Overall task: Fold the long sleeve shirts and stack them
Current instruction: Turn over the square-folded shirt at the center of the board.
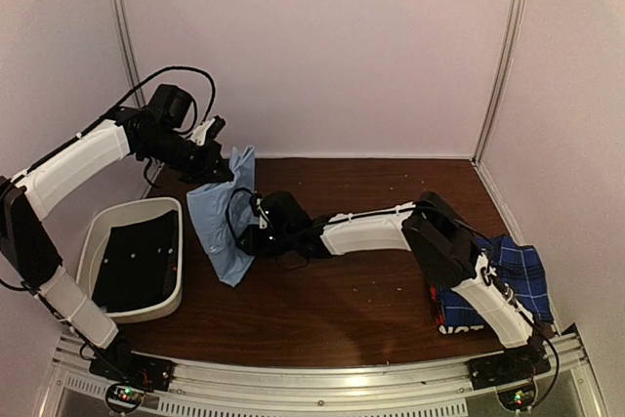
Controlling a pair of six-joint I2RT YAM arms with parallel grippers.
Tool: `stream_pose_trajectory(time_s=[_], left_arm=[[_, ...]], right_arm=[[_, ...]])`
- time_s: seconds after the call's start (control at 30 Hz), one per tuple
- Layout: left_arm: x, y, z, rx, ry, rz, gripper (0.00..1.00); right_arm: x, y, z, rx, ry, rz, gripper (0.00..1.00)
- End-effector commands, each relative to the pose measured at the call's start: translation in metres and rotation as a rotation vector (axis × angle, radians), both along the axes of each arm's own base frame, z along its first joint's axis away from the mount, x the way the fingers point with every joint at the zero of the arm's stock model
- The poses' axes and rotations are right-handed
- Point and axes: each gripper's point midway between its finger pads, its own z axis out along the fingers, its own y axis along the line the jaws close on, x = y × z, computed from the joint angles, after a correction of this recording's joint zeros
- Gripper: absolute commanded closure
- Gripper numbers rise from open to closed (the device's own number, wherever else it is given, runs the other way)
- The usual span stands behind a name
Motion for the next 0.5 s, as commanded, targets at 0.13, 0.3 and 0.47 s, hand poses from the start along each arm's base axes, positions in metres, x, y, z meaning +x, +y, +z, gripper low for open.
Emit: stream_pose_trajectory(time_s=[0.13,0.3,0.47], left_arm=[[0.007,-0.021,0.011,-0.138,-0.025,-0.031,1.00],[0.002,-0.024,0.004,-0.146,-0.015,-0.028,1.00],[0.000,-0.026,-0.003,-0.140,-0.004,-0.020,1.00]], right_arm=[[0.003,0.029,0.052,0.237,-0.014,0.087,0.74],[-0.002,0.013,0.067,0.270,-0.044,0.104,0.71],[-0.006,-0.001,0.089,0.291,-0.091,0.112,0.69]])
